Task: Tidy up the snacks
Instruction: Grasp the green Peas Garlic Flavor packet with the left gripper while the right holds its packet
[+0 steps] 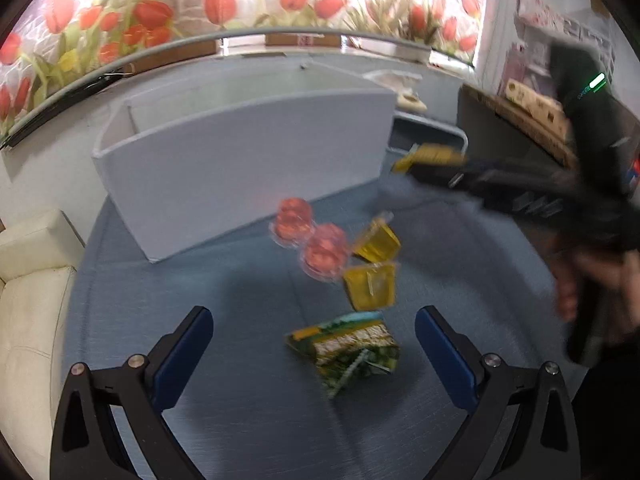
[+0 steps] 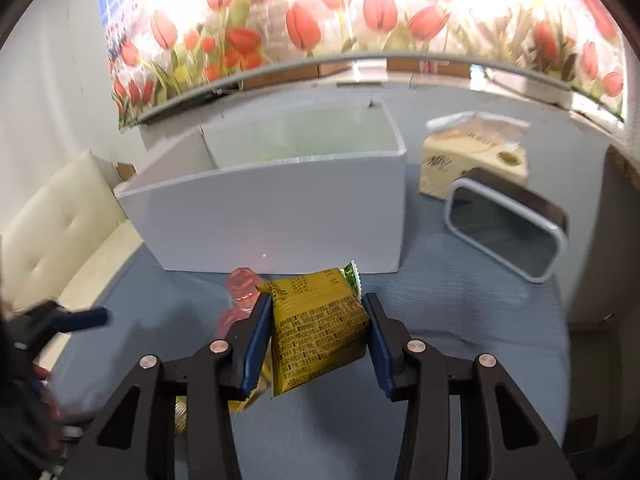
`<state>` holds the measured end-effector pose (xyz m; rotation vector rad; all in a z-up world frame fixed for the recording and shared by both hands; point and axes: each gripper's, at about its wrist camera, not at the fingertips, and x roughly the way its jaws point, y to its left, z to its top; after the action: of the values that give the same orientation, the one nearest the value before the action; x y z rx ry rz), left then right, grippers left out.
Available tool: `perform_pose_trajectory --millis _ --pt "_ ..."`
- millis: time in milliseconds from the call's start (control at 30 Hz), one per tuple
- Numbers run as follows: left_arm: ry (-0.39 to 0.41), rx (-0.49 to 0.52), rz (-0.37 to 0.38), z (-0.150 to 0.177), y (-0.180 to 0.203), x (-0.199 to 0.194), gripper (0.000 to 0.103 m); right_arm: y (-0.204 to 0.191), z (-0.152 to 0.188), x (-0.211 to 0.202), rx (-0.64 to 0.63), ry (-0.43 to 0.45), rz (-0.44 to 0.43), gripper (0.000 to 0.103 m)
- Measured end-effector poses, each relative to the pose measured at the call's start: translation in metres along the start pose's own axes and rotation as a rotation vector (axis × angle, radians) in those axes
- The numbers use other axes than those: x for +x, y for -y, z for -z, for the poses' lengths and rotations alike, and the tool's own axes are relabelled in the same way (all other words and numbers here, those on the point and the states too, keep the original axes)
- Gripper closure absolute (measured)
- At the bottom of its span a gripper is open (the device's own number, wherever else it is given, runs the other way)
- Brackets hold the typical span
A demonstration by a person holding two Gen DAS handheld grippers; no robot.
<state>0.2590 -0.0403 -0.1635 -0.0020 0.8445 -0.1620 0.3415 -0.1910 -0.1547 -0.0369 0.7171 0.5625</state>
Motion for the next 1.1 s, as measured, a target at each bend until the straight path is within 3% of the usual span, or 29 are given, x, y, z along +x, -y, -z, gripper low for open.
perform_pose_trajectory --millis 233,433,467,567,633,733,1100 --pt "-0.069 -0.009 -0.034 0.012 0.022 0.031 0.000 -0.011 0.014 -0.065 -0.042 0.070 0.029 0.055" --pt "-0.111 -0.042 -0.025 0.018 0.020 0.046 0.001 -0.014 0.029 -0.085 -0.041 0.070 0.025 0.055" --pt "-0.108 -0.042 -0.040 0.018 0.019 0.045 0.005 -0.013 0.031 -0.086 -0.038 0.069 0.022 0.055" --pt "-0.100 -0.034 -0.065 0.017 0.017 0.039 0.031 -0.012 0.034 -0.084 -0.028 0.063 0.021 0.055" --pt "-0.109 -0.031 -0.062 0.015 0.014 0.037 0.033 -0.010 0.036 -0.082 -0.018 0.059 0.023 0.055" --pt "-0.086 -0.021 -0.062 0.014 0.012 0.031 0.049 -0.011 0.039 -0.078 -0.003 0.052 0.013 0.055" --pt "0.062 -0.029 -0.032 -0.011 -0.004 -0.037 0.050 -0.037 0.029 -0.069 -0.030 0.055 -0.016 0.055"
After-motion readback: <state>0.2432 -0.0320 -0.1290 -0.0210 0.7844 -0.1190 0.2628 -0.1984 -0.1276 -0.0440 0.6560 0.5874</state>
